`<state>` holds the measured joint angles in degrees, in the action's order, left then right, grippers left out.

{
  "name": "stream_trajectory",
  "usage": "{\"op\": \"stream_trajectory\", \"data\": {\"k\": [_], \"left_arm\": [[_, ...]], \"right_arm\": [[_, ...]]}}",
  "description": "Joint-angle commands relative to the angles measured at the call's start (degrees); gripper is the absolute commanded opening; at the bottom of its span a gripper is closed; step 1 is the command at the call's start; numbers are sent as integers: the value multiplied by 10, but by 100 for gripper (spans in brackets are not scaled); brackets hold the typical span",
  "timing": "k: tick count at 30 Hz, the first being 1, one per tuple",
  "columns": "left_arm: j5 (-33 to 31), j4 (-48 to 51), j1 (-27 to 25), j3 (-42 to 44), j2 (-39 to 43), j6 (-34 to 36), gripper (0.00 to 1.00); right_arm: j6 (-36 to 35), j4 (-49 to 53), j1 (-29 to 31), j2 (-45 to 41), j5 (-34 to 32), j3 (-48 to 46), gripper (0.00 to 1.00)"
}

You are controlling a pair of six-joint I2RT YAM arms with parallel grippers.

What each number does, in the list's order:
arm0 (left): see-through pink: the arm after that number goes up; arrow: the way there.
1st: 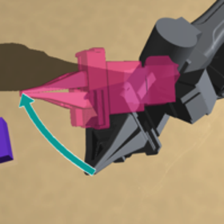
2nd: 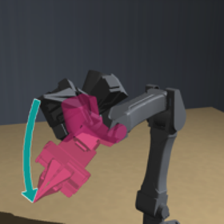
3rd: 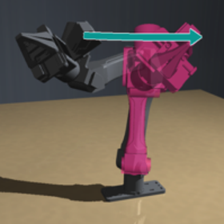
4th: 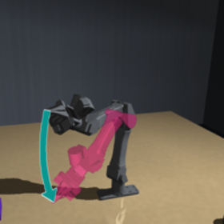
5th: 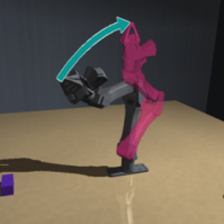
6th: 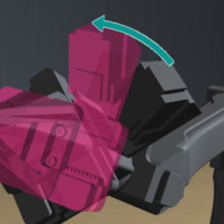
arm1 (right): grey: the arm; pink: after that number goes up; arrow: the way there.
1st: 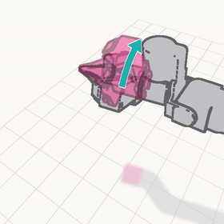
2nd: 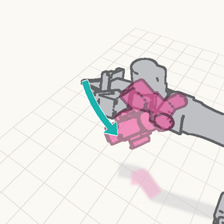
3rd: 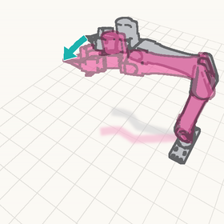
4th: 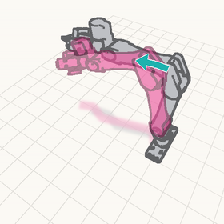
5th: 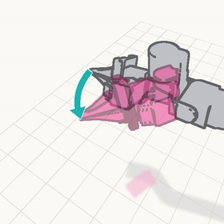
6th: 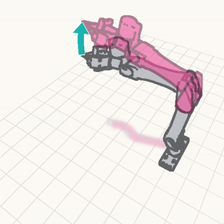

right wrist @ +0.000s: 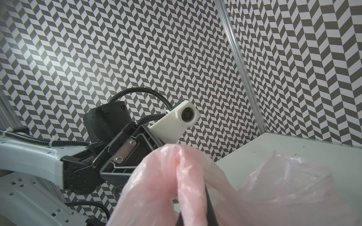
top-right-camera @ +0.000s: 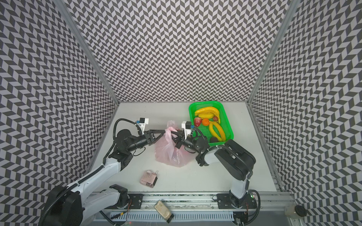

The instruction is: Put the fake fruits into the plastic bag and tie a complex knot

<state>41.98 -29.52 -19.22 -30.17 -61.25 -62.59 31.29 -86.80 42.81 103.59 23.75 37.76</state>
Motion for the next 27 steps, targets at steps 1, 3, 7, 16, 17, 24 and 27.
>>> {"op": "stream_trajectory", "data": {"k": [1,3,7,16,17,24,27], "left_arm": [[-10,20,8,-10,5,8,41],[-8,18,8,-11,-1,7,40],[9,2,7,-16,-16,4,39],[13,-23,-15,-22,-35,0,37],[14,-27,-17,-22,-36,-1,37],[10,-33,-24,-29,-36,-4,41],[12,-33,-33,-33,-41,-4,40]], "right_arm": [[6,-205,-2,-19,-2,-7,0],[8,-203,-1,-19,-1,-5,0],[7,-203,-2,-19,1,-5,0],[10,-200,-1,-17,6,1,0],[11,-199,-1,-17,6,0,0],[9,-197,-1,-17,7,0,0],[9,-196,-1,-17,6,0,0]]}}
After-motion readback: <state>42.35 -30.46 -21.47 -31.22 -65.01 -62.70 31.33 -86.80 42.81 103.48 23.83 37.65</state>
